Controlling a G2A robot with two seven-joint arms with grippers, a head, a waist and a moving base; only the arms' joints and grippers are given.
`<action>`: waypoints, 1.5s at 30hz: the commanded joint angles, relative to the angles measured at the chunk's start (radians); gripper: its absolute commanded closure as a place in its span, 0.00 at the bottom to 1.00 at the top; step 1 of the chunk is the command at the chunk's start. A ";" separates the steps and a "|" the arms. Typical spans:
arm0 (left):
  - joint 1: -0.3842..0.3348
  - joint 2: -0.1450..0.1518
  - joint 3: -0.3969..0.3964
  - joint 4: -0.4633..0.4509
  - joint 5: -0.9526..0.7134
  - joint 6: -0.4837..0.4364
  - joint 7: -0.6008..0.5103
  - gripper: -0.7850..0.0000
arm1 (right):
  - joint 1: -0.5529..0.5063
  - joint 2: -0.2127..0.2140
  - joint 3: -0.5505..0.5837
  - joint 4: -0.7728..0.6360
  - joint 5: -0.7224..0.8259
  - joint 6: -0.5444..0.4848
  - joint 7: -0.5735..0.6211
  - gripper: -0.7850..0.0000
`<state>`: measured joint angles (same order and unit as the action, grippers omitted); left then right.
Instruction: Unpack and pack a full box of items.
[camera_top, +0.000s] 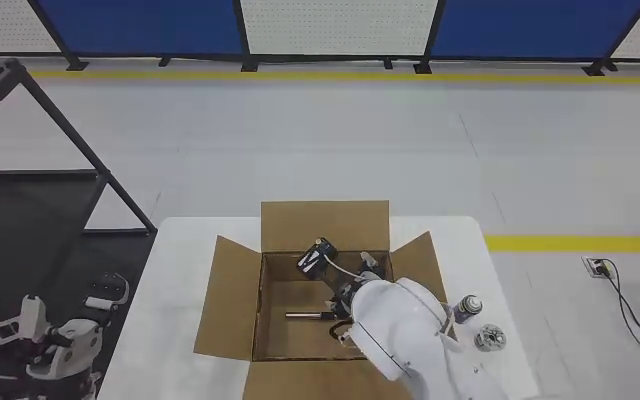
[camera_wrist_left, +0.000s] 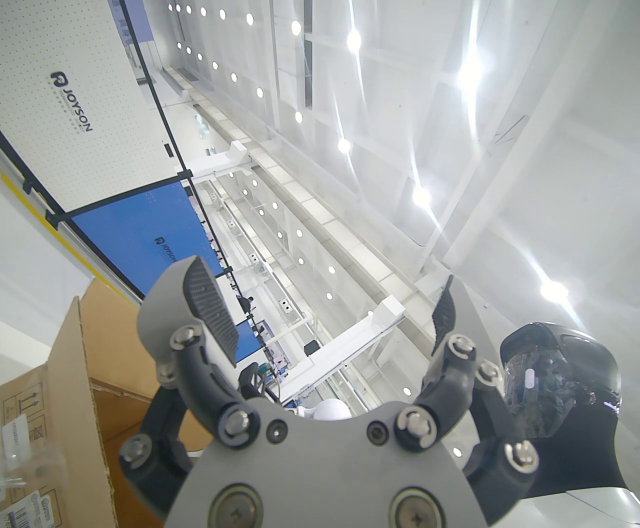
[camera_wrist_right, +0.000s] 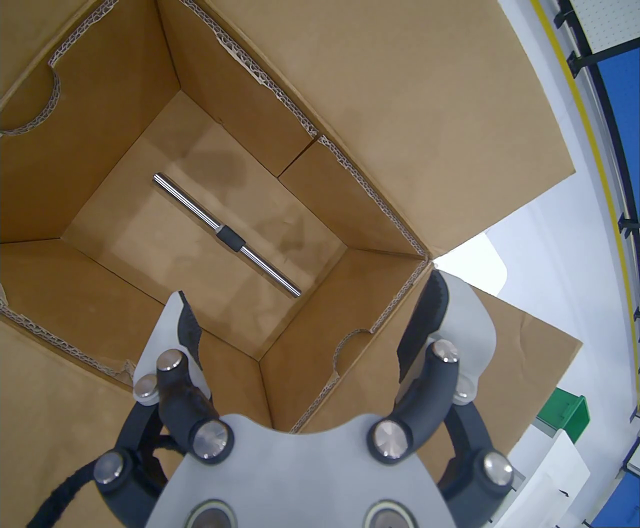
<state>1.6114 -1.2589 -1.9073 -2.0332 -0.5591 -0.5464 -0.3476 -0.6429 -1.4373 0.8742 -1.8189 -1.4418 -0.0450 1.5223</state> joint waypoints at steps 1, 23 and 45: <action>0.000 0.000 0.000 0.000 0.000 0.000 0.000 0.00 | 0.000 0.000 0.000 0.000 0.000 0.000 0.000 0.00; 0.000 0.000 0.000 0.000 0.000 0.000 0.000 0.00 | 0.398 -0.033 -0.281 0.601 0.529 -0.409 -0.156 0.00; 0.000 0.000 0.000 0.000 0.000 0.000 0.000 0.00 | 0.504 -0.043 -0.521 0.769 0.693 -0.440 -0.204 0.00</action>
<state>1.6114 -1.2589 -1.9073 -2.0332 -0.5591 -0.5464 -0.3476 -0.1364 -1.4775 0.3534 -1.0656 -0.7666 -0.4654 1.3131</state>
